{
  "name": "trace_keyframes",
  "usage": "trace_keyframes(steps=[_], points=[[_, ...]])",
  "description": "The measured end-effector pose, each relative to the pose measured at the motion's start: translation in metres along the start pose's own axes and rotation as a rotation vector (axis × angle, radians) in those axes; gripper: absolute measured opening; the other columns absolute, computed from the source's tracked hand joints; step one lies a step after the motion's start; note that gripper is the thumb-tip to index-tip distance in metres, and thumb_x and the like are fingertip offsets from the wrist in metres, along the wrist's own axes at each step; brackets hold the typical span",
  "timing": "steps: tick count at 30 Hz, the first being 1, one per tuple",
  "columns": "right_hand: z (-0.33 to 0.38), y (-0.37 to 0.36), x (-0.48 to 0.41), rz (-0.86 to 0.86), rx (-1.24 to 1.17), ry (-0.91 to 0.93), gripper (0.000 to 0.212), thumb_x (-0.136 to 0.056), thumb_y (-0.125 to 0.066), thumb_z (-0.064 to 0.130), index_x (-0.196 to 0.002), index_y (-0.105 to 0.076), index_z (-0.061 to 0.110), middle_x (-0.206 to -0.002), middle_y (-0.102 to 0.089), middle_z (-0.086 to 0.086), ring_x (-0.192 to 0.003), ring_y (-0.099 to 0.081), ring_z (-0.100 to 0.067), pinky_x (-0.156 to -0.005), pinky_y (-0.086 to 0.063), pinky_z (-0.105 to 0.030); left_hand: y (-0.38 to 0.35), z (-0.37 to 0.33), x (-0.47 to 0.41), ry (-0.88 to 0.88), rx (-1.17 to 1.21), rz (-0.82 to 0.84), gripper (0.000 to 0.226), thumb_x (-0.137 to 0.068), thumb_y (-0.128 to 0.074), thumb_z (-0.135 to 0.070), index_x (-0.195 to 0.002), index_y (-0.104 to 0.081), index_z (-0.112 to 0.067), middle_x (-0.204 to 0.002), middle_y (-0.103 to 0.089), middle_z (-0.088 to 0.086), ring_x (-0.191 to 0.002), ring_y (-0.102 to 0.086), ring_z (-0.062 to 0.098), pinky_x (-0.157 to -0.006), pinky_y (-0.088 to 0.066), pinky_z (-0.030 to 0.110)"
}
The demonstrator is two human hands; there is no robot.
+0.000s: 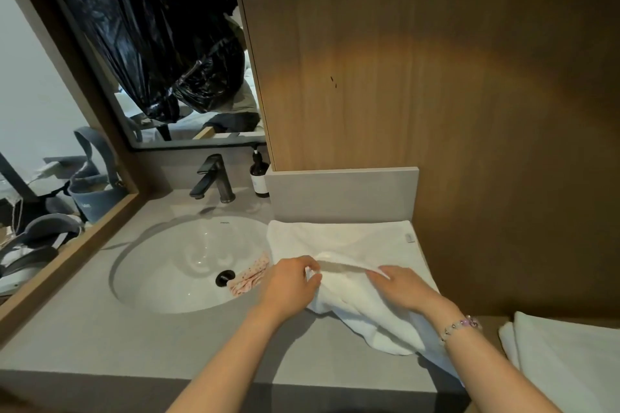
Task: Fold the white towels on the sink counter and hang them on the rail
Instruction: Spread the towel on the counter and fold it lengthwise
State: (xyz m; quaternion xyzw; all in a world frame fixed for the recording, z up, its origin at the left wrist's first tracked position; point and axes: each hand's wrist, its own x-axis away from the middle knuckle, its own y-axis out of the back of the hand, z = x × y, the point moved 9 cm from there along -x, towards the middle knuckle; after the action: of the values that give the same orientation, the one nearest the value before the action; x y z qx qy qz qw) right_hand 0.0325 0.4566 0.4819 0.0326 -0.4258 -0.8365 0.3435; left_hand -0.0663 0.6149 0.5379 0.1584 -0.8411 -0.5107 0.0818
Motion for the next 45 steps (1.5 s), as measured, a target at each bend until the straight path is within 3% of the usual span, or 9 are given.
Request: trace_keyframes(steps=[3, 6, 10, 14, 22, 30, 38, 40, 45], points=[[-0.032, -0.031, 0.001, 0.133, -0.149, -0.186, 0.063, -0.096, -0.027, 0.057, -0.139, -0.043, 0.014, -0.14, -0.048, -0.007, -0.122, -0.049, -0.025, -0.099, -0.036, -0.031, -0.03, 0.009, 0.01, 0.247, 0.293, 0.069, 0.044, -0.09, -0.053, -0.025, -0.132, -0.049, -0.011, -0.111, -0.065, 0.004, -0.101, -0.06, 0.021, -0.086, -0.044, 0.029], [-0.047, -0.041, -0.006, 0.142, -0.246, -0.236, 0.067, -0.093, -0.029, 0.062, -0.135, -0.046, 0.013, -0.134, -0.054, -0.008, -0.115, -0.053, -0.024, -0.102, -0.04, -0.037, -0.078, -0.002, 0.028, 0.447, 1.058, 0.199, 0.053, -0.076, -0.066, -0.018, -0.124, -0.046, -0.007, -0.08, -0.066, 0.005, -0.055, -0.056, 0.017, -0.062, -0.047, 0.037], [-0.059, -0.044, -0.011, 0.158, -0.371, -0.288, 0.072, -0.088, -0.034, 0.068, -0.135, -0.048, 0.015, -0.137, -0.051, -0.005, -0.12, -0.05, -0.024, -0.106, -0.037, -0.042, -0.116, -0.008, 0.045, 0.594, 1.653, 0.069, 0.09, -0.078, -0.064, -0.001, -0.146, -0.012, -0.029, -0.136, -0.047, 0.014, -0.098, -0.062, 0.023, -0.081, -0.051, 0.038], [-0.072, -0.046, -0.01, 0.17, -0.518, -0.345, 0.1, -0.067, -0.033, 0.091, -0.14, -0.043, 0.024, -0.144, -0.044, 0.003, -0.13, -0.042, -0.023, -0.111, -0.031, -0.044, -0.104, 0.004, 0.043, 0.542, 1.537, -0.147, 0.094, -0.078, -0.056, 0.007, -0.15, -0.004, -0.022, -0.154, -0.021, 0.003, -0.129, -0.039, 0.024, -0.092, -0.045, 0.036], [-0.082, -0.04, -0.018, 0.064, -0.35, -0.365, 0.074, -0.089, -0.018, 0.07, -0.149, -0.025, 0.028, -0.157, -0.02, 0.007, -0.143, -0.023, -0.024, -0.115, -0.023, -0.043, -0.083, 0.02, 0.079, 0.454, 0.923, -0.189, 0.078, -0.082, -0.06, -0.006, -0.142, -0.016, -0.032, -0.129, -0.045, -0.005, -0.108, -0.05, 0.018, -0.095, -0.043, 0.029], [-0.076, -0.041, -0.032, 0.076, 0.079, -0.238, 0.057, -0.1, -0.014, 0.046, -0.149, -0.025, 0.019, -0.159, -0.011, 0.002, -0.146, -0.013, -0.02, -0.118, -0.013, -0.036, -0.055, 0.068, 0.111, 0.564, 0.44, -0.293, 0.072, -0.081, -0.056, -0.008, -0.141, -0.024, -0.032, -0.147, -0.037, -0.003, -0.13, -0.042, 0.019, -0.108, -0.033, 0.034], [-0.054, -0.039, -0.035, -0.019, 0.21, -0.25, 0.049, -0.095, -0.038, 0.028, -0.14, -0.034, 0.009, -0.145, -0.033, -0.012, -0.131, -0.036, -0.031, -0.101, -0.037, -0.037, -0.074, 0.074, 0.11, 0.948, 2.318, -0.526, 0.032, -0.098, -0.044, -0.019, -0.129, -0.045, -0.01, -0.108, -0.059, 0.016, -0.089, -0.067, 0.026, -0.073, -0.053, 0.025], [-0.051, -0.043, -0.037, 0.006, 0.249, -0.246, 0.054, -0.094, -0.036, 0.027, -0.145, -0.026, 0.013, -0.151, -0.024, -0.012, -0.136, -0.028, -0.034, -0.106, -0.033, -0.04, -0.083, 0.076, 0.108, 0.964, 2.274, -0.498, 0.028, -0.098, -0.045, -0.022, -0.122, -0.051, -0.007, -0.093, -0.064, 0.011, -0.064, -0.069, 0.019, -0.059, -0.051, 0.017], [-0.051, -0.049, -0.035, 0.082, 0.316, -0.272, 0.059, -0.097, -0.028, 0.03, -0.152, -0.008, 0.021, -0.16, 0.003, -0.005, -0.146, 0.001, -0.03, -0.117, -0.012, -0.043, -0.092, 0.109, 0.127, 1.062, 1.826, -0.659, 0.033, -0.098, -0.046, -0.012, -0.129, -0.052, -0.003, -0.107, -0.064, 0.012, -0.097, -0.063, 0.027, -0.082, -0.052, 0.036]])
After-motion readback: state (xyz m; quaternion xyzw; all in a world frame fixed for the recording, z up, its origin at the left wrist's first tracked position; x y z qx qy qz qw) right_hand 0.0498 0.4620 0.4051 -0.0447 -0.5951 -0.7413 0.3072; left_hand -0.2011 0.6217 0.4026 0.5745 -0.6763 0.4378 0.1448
